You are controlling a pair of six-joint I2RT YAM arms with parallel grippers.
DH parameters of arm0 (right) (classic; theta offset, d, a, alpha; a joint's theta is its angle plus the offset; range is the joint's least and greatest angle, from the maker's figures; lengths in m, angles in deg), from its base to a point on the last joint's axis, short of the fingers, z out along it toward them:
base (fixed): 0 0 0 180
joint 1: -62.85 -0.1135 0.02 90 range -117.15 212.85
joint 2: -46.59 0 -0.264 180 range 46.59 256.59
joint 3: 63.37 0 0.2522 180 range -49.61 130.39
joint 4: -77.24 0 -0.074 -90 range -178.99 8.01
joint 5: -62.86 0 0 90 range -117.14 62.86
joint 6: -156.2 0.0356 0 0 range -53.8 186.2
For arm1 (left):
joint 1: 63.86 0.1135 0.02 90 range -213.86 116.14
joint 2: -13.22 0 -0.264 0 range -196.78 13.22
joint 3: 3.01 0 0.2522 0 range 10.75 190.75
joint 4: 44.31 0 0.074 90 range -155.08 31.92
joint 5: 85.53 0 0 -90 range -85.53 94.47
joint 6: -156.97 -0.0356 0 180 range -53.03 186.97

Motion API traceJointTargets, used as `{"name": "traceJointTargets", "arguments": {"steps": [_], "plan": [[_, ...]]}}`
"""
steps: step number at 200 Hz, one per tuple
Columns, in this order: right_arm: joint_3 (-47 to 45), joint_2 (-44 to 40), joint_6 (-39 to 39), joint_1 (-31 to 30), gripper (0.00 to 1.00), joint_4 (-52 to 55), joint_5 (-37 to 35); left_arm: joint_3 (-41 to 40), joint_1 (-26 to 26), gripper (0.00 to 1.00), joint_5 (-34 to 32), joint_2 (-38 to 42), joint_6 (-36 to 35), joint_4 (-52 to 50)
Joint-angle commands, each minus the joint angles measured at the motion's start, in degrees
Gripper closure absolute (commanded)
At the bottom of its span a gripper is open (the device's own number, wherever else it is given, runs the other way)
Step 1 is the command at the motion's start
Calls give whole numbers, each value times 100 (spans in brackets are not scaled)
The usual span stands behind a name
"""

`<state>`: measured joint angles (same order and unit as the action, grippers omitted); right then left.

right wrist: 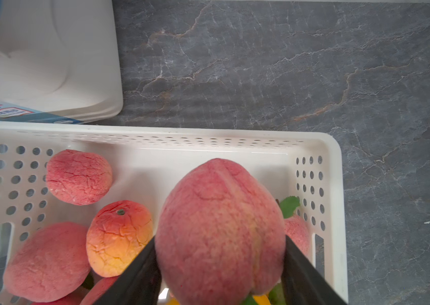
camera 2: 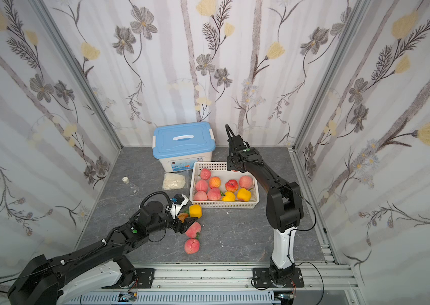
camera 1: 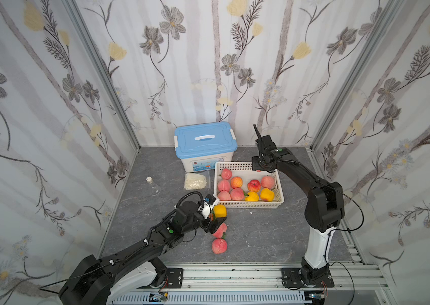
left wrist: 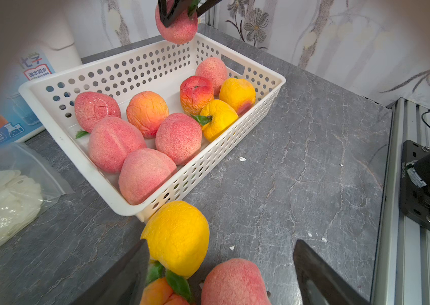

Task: Put the peaches into the basket
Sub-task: Place the peach in the basket.

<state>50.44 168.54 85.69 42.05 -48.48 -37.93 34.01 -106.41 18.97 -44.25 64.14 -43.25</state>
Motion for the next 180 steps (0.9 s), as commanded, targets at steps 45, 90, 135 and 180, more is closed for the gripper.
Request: {"name": "traceJointTargets", "arguments": {"steps": [45, 90, 135, 180], "plan": [[302, 574, -154, 247, 35, 71, -416, 73, 1, 13, -57, -84, -81, 177], [592, 998, -201, 278, 31, 183, -567, 85, 3, 13, -62, -113, -86, 179], [695, 1310, -120, 278, 28, 193, -699, 82, -8, 13, -70, -115, -84, 173], [718, 1295, -112, 269, 19, 235, -703, 96, -8, 13, -45, -115, -86, 175]]}}
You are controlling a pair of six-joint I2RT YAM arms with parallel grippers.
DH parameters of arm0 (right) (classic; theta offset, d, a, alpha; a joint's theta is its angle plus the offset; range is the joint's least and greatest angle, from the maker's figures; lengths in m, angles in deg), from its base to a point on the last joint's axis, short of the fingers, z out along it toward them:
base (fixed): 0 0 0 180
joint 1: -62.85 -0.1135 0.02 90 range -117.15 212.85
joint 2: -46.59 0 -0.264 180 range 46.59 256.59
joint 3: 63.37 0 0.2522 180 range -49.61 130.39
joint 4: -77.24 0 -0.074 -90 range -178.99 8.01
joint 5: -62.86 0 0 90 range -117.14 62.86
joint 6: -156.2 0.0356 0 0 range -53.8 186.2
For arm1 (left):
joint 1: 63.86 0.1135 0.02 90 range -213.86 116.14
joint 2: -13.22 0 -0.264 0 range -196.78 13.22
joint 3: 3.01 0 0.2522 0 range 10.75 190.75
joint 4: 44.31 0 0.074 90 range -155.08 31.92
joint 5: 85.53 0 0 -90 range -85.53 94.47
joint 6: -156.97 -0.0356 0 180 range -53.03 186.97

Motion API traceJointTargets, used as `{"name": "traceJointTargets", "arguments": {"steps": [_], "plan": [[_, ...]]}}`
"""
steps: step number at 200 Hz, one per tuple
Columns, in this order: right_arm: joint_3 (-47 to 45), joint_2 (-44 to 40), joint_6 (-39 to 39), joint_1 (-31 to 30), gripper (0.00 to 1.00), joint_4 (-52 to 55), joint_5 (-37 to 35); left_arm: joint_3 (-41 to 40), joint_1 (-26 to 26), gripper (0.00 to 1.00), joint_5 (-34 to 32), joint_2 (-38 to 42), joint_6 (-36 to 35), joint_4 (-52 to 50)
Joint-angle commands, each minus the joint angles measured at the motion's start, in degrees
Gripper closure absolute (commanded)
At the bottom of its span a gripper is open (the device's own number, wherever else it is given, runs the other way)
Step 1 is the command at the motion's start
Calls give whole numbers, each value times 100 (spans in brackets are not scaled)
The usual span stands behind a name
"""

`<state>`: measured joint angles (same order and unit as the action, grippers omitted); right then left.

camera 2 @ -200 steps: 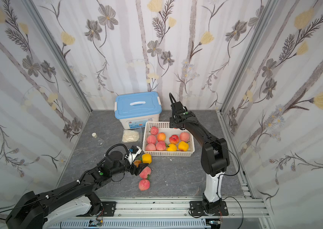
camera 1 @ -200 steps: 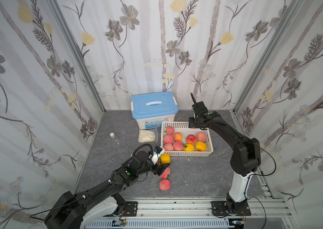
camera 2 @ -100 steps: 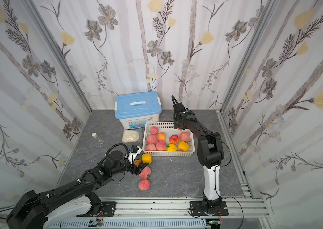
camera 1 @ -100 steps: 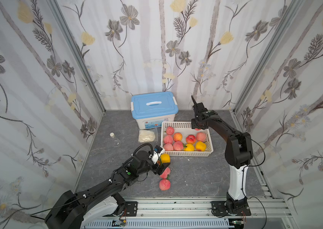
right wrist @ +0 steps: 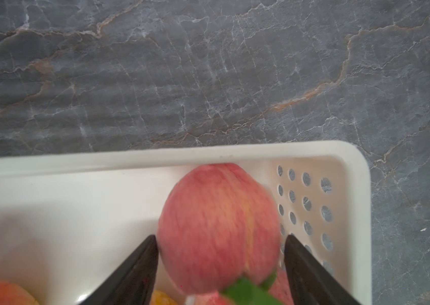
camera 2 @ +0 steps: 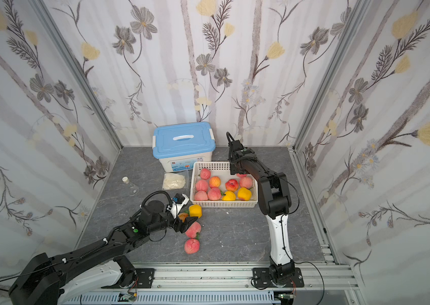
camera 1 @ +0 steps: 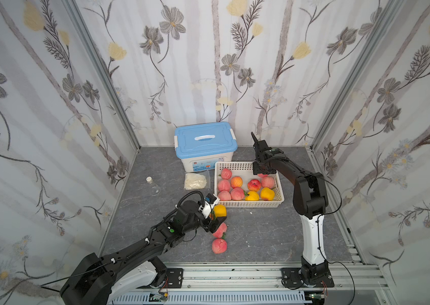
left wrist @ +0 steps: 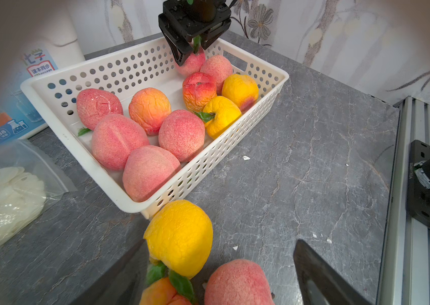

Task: Put the peaches into the basket
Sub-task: Place the peach in the basket.

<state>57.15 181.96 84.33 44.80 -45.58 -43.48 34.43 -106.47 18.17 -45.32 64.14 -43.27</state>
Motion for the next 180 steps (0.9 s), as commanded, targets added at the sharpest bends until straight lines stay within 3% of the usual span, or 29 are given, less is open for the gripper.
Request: {"name": "traceJointTargets", "arguments": {"steps": [1, 42, 70, 102, 180], "plan": [[47, -51, 24, -2, 19, -54, -145, 56, -2, 13, 32, -8, -86, 174], [-5, -402, -60, -35, 14, -18, -47, 69, 1, 13, -5, 35, -79, 120], [-492, -1162, -108, -132, 14, -300, 97, 140, -2, 13, -298, 161, -20, -83], [-1945, -2449, -168, -330, 15, -1213, 464, 585, 3, 13, -841, 305, 491, -1091], [-6013, -5501, -698, -1180, 14, -3915, 1164, 1690, -37, 18, -2090, 158, 2736, -4226]]}}
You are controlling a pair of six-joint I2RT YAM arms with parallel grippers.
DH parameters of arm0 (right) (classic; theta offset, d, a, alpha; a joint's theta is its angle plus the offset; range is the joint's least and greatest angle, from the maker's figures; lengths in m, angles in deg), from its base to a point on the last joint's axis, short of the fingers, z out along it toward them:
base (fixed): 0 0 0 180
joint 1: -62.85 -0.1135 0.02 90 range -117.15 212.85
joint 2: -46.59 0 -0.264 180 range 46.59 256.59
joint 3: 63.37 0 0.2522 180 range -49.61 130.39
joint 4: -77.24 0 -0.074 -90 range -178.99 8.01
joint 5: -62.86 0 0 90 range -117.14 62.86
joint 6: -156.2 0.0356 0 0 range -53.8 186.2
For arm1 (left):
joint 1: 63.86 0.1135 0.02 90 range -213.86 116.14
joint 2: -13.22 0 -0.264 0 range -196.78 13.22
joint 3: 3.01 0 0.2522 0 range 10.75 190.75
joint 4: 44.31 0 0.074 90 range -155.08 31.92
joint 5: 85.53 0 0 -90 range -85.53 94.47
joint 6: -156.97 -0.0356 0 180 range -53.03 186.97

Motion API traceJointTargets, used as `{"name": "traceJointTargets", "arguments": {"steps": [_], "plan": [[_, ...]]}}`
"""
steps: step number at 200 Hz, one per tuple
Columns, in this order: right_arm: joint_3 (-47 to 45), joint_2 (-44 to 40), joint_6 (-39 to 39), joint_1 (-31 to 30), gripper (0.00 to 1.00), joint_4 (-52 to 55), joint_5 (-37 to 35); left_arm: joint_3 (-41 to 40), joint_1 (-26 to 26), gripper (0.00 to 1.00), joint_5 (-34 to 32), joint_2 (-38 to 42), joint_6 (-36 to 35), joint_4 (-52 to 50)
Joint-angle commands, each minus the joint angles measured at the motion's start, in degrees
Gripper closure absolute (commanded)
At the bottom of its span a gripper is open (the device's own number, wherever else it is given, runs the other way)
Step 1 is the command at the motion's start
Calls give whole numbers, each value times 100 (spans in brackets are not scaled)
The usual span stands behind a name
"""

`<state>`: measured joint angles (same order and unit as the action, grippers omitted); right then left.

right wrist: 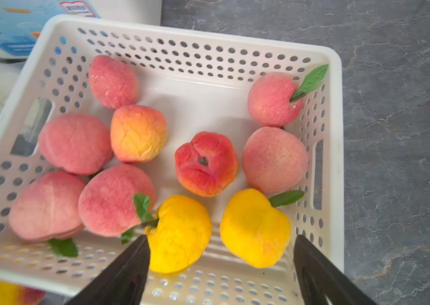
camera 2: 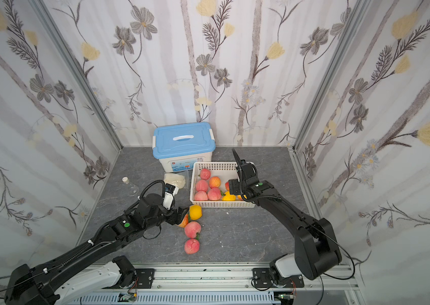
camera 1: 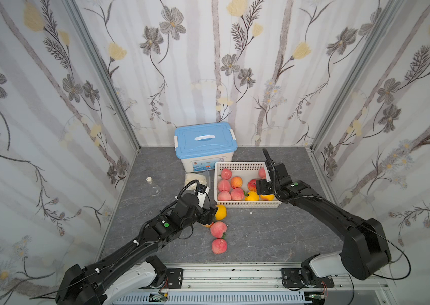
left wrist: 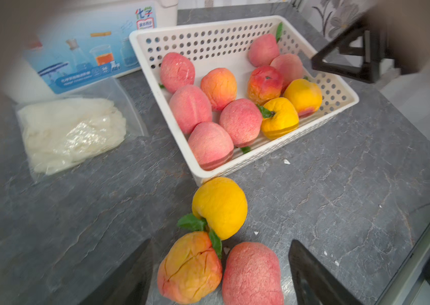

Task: Put the peaches into the basket
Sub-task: Place the peach in the basket, then pick up the peach from the center of the board.

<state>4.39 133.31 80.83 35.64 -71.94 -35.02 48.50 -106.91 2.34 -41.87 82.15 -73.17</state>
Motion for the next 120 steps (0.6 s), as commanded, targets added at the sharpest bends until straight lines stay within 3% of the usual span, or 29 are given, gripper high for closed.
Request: {"name": "traceJointTargets", "arguments": {"steps": [1, 29, 51, 97, 120], "plan": [[-757, -677, -357, -279, 14, -1299, 333, 292, 7, 18, -512, -209, 956, -1269], [-1853, -1689, -611, -743, 12, -1982, 436, 648, 32, 15, -496, -781, 1678, -2035], [-2280, -2395, -754, -957, 12, -1908, 382, 887, 42, 15, -216, -1214, 2066, -2144], [-3141, -3817, -532, -1171, 11, -2015, 1053, 1407, 59, 12, -126, -2143, 2152, -2296], [-3444, -4137, -516, -1183, 8, -2241, 1192, 1564, 62, 12, -147, -2521, 2152, -2384]]}}
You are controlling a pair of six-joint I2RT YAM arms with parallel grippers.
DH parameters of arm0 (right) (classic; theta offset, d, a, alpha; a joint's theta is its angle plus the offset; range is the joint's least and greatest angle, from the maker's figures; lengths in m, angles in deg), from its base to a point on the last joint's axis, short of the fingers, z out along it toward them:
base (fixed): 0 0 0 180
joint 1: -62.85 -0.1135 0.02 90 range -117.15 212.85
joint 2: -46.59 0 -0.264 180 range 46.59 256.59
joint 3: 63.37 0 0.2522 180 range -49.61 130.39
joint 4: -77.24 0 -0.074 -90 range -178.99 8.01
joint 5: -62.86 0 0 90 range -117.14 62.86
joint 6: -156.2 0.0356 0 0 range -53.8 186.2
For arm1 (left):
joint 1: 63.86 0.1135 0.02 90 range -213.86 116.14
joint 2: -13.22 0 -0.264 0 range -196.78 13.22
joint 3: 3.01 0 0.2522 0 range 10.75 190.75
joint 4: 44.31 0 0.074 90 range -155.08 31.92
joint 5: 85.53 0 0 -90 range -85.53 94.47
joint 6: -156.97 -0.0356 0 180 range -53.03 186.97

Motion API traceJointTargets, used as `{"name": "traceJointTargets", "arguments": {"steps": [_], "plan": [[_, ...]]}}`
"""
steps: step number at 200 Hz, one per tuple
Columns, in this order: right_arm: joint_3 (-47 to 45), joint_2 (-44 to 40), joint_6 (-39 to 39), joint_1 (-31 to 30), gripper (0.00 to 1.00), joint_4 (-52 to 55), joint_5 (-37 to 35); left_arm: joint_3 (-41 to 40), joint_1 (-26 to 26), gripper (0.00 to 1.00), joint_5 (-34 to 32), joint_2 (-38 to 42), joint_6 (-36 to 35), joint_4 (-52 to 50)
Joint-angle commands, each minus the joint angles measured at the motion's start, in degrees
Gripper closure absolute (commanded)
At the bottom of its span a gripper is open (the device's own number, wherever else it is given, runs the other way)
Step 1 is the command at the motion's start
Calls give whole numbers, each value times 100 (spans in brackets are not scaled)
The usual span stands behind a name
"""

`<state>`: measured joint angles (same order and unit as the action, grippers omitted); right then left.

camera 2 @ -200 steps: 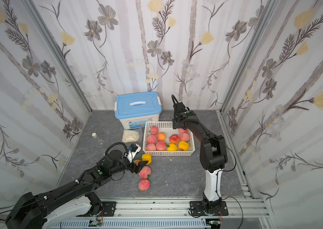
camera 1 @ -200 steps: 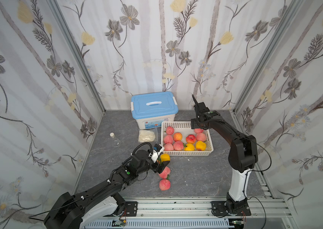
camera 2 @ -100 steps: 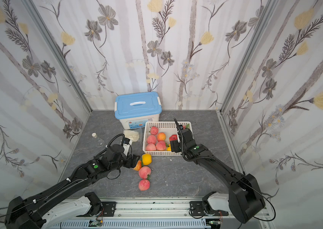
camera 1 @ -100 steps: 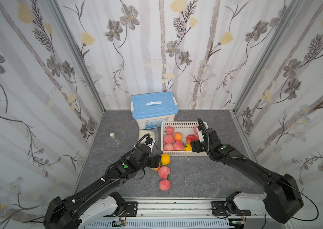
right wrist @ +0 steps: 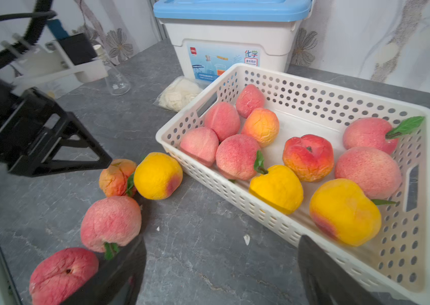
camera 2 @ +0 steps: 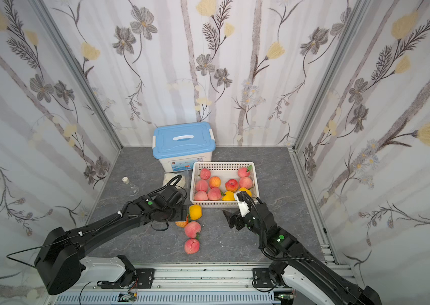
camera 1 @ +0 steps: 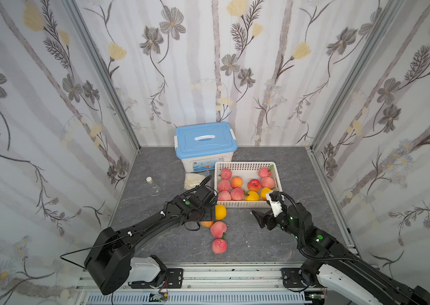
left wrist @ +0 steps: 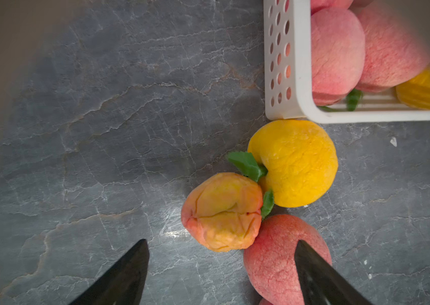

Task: Put the peaches into the basket
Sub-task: Pick up the peach from the center of the board.

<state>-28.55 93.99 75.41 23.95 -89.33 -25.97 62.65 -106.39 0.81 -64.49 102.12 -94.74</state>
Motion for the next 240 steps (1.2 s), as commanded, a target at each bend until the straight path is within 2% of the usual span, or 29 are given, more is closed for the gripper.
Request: {"name": "traceJointTargets", "arguments": {"steps": [1, 66, 129, 150, 206, 240], "plan": [[-135, -214, 18, -17, 8, -484, 283, 152, 13, 12, 2, -269, 156, -231], [54, 89, -46, -122, 10, -388, 286, 182, 36, 12, -82, -804, 252, -94], [91, 196, -104, -207, 10, -391, 198, -203, 100, 21, -69, -956, 378, 482], [92, 215, -104, -215, 10, -388, 158, -237, 106, 27, -107, -991, 378, 528], [100, 293, -104, -228, 10, -403, 103, -233, 108, 40, -60, -653, 280, 324], [100, 283, -105, -230, 11, -418, 98, -144, 78, 43, -26, -265, 169, -92]]}}
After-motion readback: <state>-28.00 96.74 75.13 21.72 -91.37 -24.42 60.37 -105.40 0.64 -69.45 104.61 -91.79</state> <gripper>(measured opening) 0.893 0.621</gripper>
